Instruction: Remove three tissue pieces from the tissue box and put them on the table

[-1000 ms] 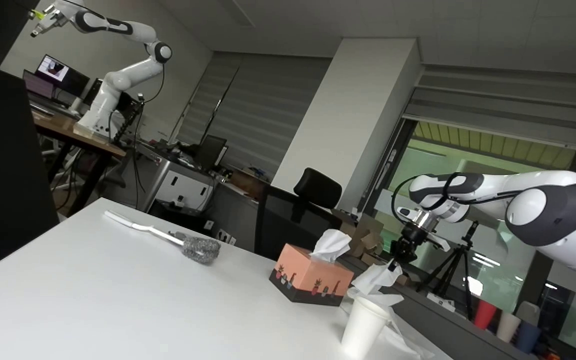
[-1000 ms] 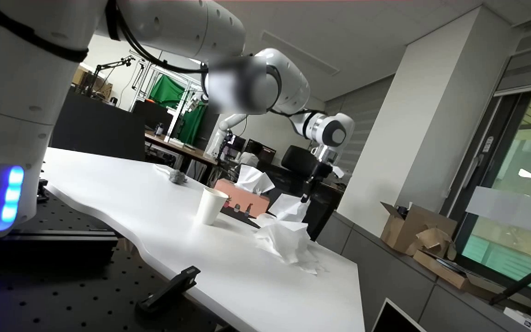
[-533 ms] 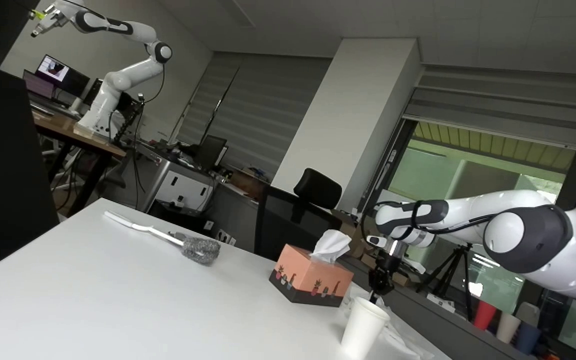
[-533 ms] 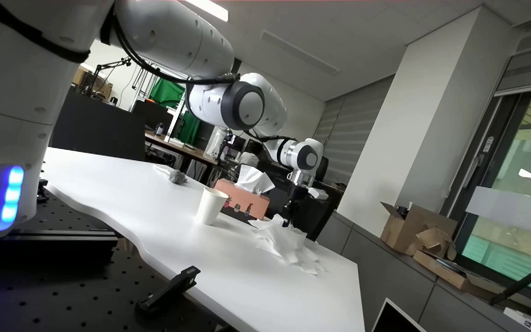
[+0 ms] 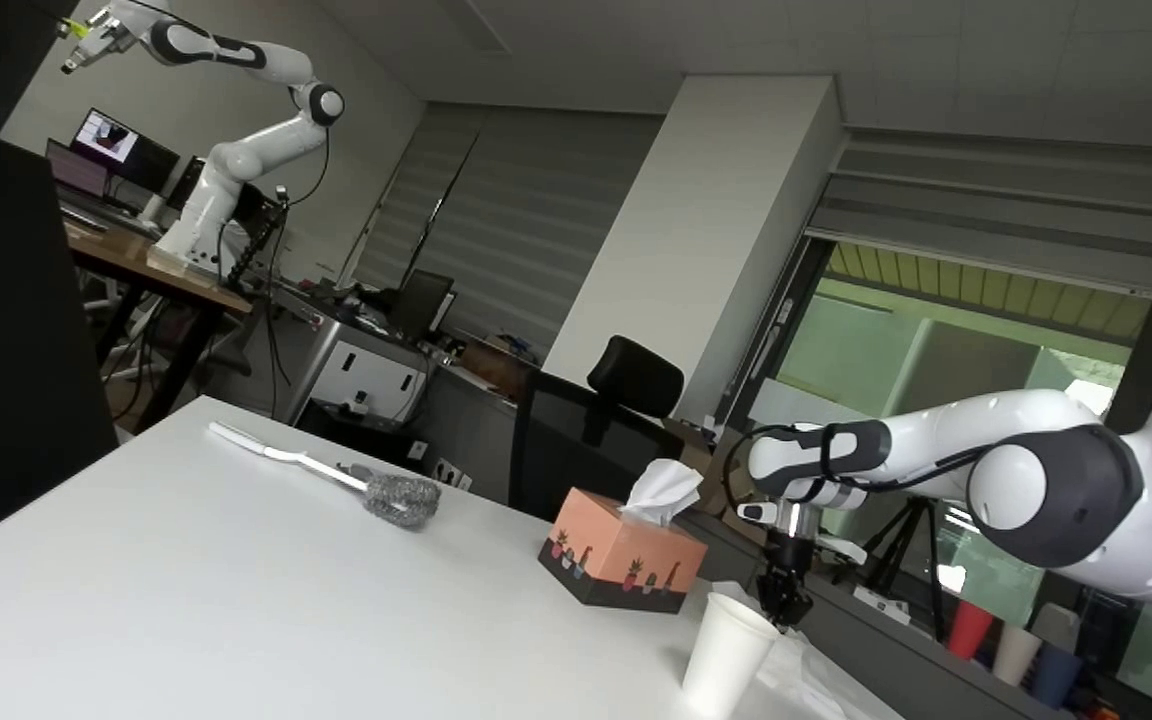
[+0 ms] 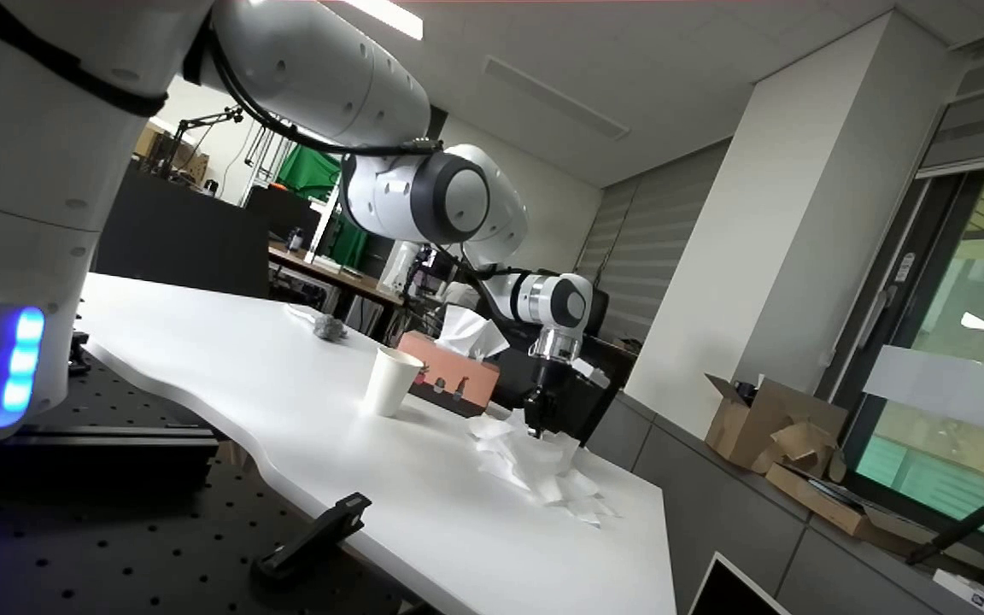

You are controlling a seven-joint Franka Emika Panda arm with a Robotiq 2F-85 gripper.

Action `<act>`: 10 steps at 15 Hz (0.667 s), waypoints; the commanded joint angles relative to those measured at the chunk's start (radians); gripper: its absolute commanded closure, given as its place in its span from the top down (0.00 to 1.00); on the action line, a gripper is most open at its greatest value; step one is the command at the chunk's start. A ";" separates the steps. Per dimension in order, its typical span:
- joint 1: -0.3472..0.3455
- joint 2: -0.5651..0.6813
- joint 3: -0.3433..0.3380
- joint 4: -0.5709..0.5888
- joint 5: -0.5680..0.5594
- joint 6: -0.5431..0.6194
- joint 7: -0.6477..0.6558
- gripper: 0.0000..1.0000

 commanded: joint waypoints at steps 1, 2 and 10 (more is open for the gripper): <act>-0.003 -0.014 -0.014 0.001 -0.008 -0.043 0.032 0.26; -0.008 -0.024 -0.006 0.006 0.002 -0.048 0.020 0.27; -0.023 -0.198 0.035 0.063 0.008 -0.035 0.006 0.80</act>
